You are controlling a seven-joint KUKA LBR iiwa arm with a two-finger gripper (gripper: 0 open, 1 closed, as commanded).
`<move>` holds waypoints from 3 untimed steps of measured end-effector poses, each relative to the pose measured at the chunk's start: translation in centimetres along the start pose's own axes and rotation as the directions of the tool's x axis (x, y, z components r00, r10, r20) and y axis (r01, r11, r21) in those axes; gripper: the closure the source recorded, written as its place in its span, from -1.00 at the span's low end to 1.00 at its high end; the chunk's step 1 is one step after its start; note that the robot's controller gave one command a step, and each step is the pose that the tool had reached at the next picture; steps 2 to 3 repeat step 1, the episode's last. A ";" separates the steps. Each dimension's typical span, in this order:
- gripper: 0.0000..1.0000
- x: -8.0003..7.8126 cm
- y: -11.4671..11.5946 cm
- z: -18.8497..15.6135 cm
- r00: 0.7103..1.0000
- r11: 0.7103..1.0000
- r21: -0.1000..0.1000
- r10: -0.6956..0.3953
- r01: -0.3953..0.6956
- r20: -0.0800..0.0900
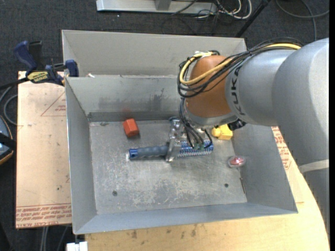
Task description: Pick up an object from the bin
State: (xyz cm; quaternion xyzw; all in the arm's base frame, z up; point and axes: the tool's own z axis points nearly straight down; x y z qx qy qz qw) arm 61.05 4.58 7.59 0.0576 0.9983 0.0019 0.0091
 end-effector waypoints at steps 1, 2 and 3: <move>1.00 -0.8 1.3 -13.1 1.000 1.000 0.002 0.009 -0.009 -0.009; 1.00 -0.8 1.3 -13.1 1.000 1.000 0.002 0.009 -0.009 -0.009; 1.00 -0.8 1.3 -13.1 1.000 1.000 0.002 0.009 -0.009 -0.009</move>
Offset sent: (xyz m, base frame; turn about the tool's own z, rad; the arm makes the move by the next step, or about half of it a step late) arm 0.0050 0.0102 0.1265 0.0113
